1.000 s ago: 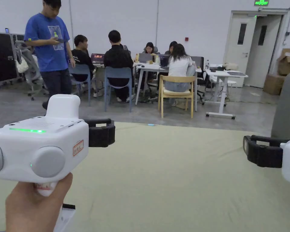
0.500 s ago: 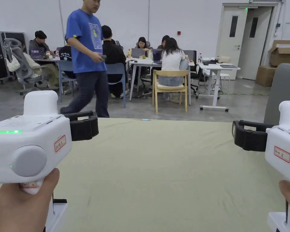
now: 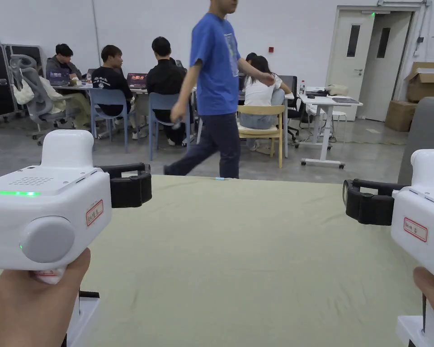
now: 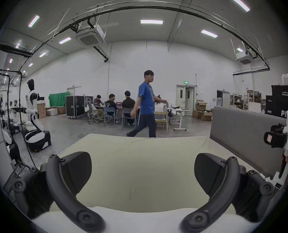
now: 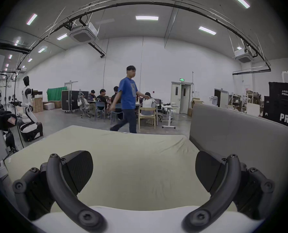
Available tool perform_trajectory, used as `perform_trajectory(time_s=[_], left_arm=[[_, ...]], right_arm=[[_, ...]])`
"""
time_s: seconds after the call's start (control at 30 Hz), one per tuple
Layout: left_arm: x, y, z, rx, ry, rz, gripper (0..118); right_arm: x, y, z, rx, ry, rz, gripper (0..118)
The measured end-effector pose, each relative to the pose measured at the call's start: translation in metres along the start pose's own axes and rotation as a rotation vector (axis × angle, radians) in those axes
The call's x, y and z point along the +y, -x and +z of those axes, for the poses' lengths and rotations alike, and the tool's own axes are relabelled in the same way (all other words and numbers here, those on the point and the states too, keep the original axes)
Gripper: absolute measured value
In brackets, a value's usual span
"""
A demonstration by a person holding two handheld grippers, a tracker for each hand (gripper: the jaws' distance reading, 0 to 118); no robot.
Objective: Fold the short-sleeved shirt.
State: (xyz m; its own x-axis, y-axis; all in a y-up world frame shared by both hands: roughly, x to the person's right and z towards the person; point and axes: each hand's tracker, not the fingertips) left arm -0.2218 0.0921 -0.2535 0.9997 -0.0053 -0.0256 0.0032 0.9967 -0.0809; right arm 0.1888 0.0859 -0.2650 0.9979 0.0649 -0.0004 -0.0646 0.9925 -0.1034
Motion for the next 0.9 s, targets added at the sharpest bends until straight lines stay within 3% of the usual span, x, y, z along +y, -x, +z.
perform_trajectory(time_s=[0.2, 0.4, 0.7, 0.9], left_arm=[[-0.002, 0.002, -0.004, -0.042, 0.006, 0.03, 118], [-0.006, 0.009, -0.005, -0.05, -0.001, 0.099, 118], [-0.015, 0.001, 0.004, 0.118, -0.108, -0.011, 118], [-0.008, 0.004, 0.003, 0.042, -0.09, 0.02, 118]], right_arm=[[-0.003, 0.004, -0.001, 0.022, 0.02, 0.023, 118], [-0.005, 0.005, 0.002, -0.019, 0.0, 0.04, 118], [-0.005, 0.004, -0.001, -0.032, 0.027, 0.016, 118], [-0.007, 0.004, 0.001, -0.015, 0.01, -0.013, 118]])
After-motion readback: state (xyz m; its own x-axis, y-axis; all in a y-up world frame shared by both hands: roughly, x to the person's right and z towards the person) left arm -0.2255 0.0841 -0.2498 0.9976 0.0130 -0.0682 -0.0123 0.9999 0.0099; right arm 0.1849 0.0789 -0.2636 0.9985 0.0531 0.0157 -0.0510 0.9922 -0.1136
